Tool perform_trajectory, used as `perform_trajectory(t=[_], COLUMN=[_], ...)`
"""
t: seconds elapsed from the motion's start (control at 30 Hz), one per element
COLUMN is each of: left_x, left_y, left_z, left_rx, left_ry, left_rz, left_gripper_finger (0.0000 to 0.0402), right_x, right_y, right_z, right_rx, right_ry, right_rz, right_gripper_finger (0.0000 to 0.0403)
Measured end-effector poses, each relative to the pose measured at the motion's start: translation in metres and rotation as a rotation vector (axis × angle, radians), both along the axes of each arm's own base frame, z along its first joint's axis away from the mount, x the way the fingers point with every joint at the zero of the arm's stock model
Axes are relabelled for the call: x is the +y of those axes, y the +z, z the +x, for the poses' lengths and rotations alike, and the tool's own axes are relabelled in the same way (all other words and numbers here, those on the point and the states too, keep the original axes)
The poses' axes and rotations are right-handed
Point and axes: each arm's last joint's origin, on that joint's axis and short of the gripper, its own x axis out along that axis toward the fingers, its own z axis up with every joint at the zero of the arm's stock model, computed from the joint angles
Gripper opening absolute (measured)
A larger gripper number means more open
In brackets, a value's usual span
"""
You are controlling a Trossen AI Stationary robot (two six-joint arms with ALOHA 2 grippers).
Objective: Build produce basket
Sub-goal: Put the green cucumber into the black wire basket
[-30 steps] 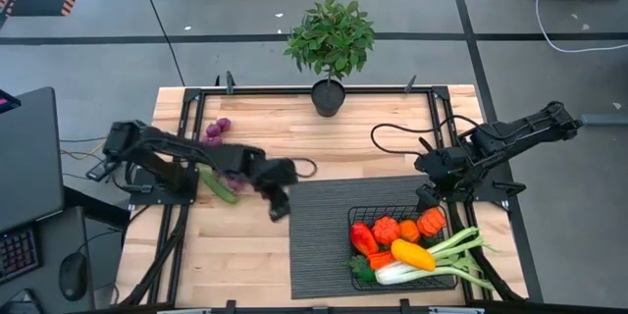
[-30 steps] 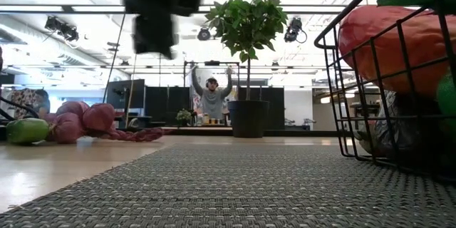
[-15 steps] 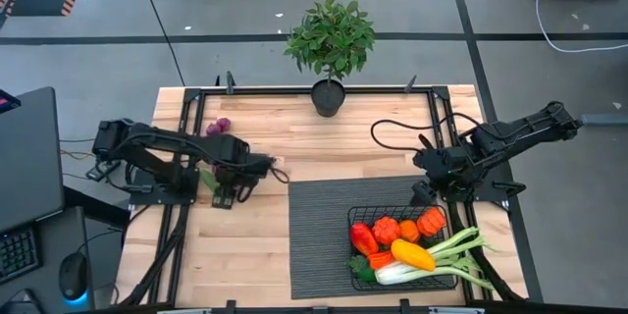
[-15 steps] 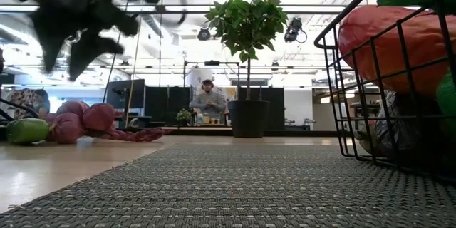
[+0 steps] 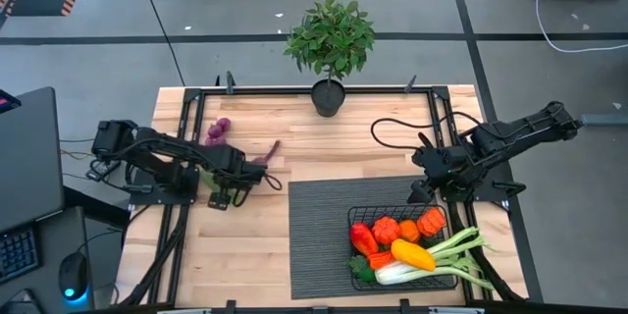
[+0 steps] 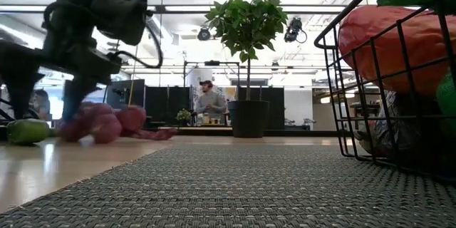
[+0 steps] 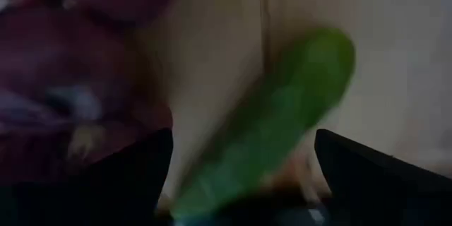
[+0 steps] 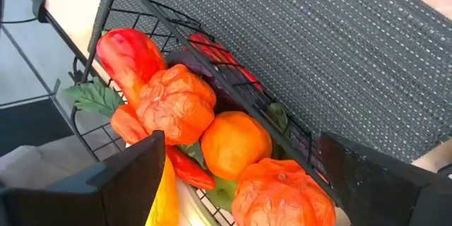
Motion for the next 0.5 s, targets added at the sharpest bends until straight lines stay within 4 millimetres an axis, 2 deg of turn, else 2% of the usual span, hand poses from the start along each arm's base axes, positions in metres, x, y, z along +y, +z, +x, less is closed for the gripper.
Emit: perform_trajectory(t=[0.1, 0.3, 0.4, 0.5], left_x=[0.0, 0.0, 0.0, 0.0], left_y=[-0.007, -0.016, -0.017, -0.015], left_z=[0.003, 0.001, 0.002, 0.003], left_rx=[-0.061, -0.045, -0.039, -0.051], left_ry=[-0.035, -0.044, -0.041, 0.004], left_rz=[-0.005, -0.01, -0.01, -0.006], left_gripper_finger=[0.0355, 0.0345, 0.0315, 0.0262], right_x=[0.0, 0.0, 0.0, -0.001], right_y=[0.0, 0.0, 0.0, 0.0], right_z=[0.0, 0.0, 0.0, 0.0], right_rx=[0.002, 0.009, 0.006, 0.0], right_ry=[0.001, -0.012, -0.02, -0.039], right_rz=[0.005, 0.013, 0.0, -0.017], right_gripper_finger=[0.0373, 0.0373, 0.0373, 0.0373])
